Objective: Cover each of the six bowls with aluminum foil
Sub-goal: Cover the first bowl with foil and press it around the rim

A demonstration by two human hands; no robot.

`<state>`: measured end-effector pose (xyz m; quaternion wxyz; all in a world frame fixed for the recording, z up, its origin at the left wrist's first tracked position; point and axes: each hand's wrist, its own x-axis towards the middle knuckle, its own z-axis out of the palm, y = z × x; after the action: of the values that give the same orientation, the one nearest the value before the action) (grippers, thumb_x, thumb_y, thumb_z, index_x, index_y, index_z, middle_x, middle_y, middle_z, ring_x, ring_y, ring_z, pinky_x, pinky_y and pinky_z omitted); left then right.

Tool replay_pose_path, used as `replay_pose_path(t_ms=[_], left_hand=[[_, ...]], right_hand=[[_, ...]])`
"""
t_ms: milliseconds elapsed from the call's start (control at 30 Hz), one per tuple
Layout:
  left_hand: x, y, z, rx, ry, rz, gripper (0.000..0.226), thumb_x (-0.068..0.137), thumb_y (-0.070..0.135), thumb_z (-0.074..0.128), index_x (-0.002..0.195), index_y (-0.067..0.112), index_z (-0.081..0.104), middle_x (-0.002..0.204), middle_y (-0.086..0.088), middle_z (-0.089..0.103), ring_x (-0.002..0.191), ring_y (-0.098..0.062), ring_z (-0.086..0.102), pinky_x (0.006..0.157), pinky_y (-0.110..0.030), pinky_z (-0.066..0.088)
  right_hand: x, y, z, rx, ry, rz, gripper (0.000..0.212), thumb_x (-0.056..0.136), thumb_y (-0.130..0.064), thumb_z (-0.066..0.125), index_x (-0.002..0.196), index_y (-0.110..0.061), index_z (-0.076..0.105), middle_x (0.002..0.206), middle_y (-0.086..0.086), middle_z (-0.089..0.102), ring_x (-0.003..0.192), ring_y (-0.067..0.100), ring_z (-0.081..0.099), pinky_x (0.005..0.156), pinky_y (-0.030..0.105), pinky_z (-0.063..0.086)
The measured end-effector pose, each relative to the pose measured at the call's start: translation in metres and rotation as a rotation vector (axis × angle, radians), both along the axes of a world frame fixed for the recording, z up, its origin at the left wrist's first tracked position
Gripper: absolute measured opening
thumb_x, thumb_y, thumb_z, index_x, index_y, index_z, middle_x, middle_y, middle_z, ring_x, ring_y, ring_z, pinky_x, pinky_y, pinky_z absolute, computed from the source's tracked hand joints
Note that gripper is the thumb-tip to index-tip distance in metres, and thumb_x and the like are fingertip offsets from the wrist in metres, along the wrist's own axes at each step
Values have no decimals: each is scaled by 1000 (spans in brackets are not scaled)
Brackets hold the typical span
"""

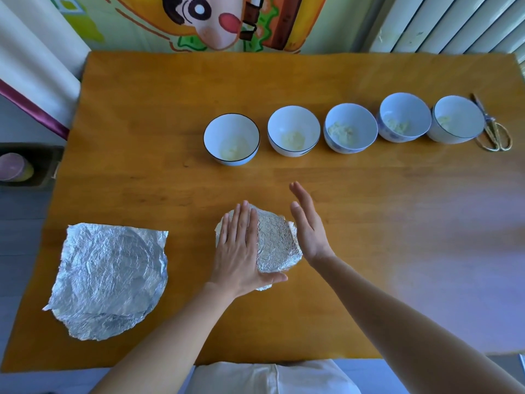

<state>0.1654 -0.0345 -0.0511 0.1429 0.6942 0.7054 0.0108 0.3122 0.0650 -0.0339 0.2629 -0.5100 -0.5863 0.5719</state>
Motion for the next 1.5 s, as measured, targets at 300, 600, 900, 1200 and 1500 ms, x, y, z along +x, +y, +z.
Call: replay_pose_path(t_ms=[300, 600, 900, 1200, 1500], left_hand=[[-9, 10, 1, 127, -262, 145, 85, 98, 66, 3, 158, 6, 12, 167, -6, 6, 154, -16, -1, 125, -39, -1], [-12, 11, -22, 185, -319, 300, 61, 100, 47, 25, 139, 8, 51, 141, -10, 55, 137, -28, 43, 112, -39, 27], [-19, -2, -7, 252, -380, 319, 93, 90, 74, 25, 157, 10, 20, 167, -5, 9, 153, -19, 9, 121, -38, 2], [-12, -25, -19, 71, -202, 143, 137, 65, 96, 41, 156, -2, 11, 164, -20, 11, 153, -29, 10, 123, -49, 10], [-18, -32, -5, 168, -545, 346, 115, 78, 91, 20, 159, 13, -3, 167, 1, -9, 153, -10, -10, 123, -34, -7]], right_hand=[[-3, -22, -20, 467, -300, 369, 57, 100, -31, 31, 153, -12, 23, 159, 0, 26, 148, 8, 17, 122, 34, 14], [-5, -27, -32, 581, -523, 446, 63, 103, -48, 11, 154, -13, 23, 160, -1, 26, 150, 12, 14, 121, 35, 13], [-4, -12, -12, 562, -369, 445, 61, 102, -45, 21, 155, -15, 18, 160, -2, 25, 149, 8, 16, 121, 31, 9], [-33, 8, -10, 445, -335, 601, 69, 96, -55, 19, 153, -17, 27, 129, 2, 62, 127, 18, 49, 107, 31, 27], [-15, 1, -2, 442, -293, 375, 66, 96, -52, 35, 153, -21, 25, 156, -2, 35, 143, 11, 28, 117, 40, 24]])
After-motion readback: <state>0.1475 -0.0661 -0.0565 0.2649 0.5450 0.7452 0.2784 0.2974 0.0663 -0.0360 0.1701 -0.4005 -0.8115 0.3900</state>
